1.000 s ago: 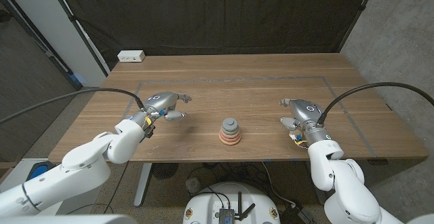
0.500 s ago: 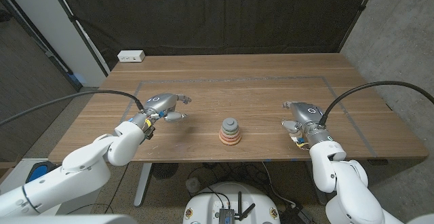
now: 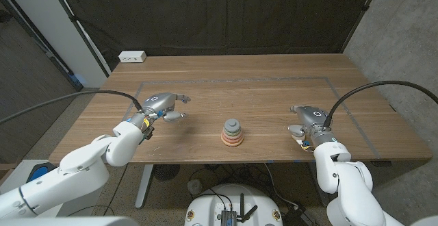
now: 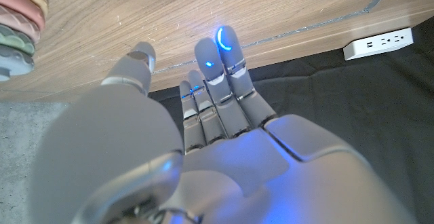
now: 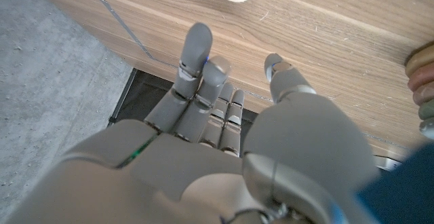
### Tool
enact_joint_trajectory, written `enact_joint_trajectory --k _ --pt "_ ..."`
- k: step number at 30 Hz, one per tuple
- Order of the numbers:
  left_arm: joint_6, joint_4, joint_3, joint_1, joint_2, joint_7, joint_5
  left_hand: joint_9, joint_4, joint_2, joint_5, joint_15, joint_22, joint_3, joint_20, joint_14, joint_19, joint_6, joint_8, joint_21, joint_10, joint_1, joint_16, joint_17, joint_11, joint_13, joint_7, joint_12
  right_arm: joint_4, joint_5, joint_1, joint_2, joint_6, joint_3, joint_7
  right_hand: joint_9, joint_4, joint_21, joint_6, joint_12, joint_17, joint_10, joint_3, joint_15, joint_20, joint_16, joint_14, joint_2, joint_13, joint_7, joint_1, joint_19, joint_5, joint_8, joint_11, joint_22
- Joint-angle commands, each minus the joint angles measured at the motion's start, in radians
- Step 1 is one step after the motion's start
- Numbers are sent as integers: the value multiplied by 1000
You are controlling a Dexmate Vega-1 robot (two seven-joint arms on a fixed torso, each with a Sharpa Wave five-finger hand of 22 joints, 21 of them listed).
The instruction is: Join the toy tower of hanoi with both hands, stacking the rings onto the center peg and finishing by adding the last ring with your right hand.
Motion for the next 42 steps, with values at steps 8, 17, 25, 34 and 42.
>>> enact_joint_trajectory --k 8,17,25,34,42 --pt "-15 12 -4 -25 5 -20 -9 4 3 11 7 -85 2 11 -133 9 5 11 -1 7 10 4 -1 5 -3 6 4 -3 70 -119 4 87 -4 10 136 1 2 -2 -15 10 -10 7 -4 -33 -73 -17 -11 -1 -3 3 -3 -11 -4 -4 -4 0" --pt "-20 20 11 -48 4 -30 -13 5 3 12 8 -85 2 12 -134 11 6 16 -1 7 18 4 0 7 -3 7 4 -1 101 -133 -2 124 18 34 158 0 2 -2 -17 9 -5 1 -7 -33 -72 -14 -7 -4 -6 4 -4 -14 -7 -5 0 1" --pt "-22 23 22 -63 6 -32 -14 6 3 12 9 -85 2 13 -135 12 7 18 -2 8 19 3 0 7 -5 8 4 -2 125 -161 2 150 21 39 188 -1 2 -4 -23 10 -5 0 -10 -33 -72 -16 -6 -5 -9 6 -6 -18 -10 -7 3 0" --pt "-31 26 29 -75 7 -31 -17 6 1 12 11 -85 2 15 -135 10 7 21 -3 8 23 6 -1 6 -6 10 3 -2 151 -193 4 183 32 44 215 -2 5 -6 -31 9 -6 -7 -13 -32 -72 -23 -12 -6 -11 7 -11 -21 -12 -10 8 -1" --pt "-38 29 35 -83 8 -32 -22 7 0 11 12 -85 2 17 -136 10 6 24 -3 8 23 8 -1 7 -8 11 3 -2 175 -209 8 209 39 53 234 0 5 -5 -36 9 -9 -15 -19 -33 -72 -29 -14 -9 -14 12 -15 -25 -17 -9 10 1"
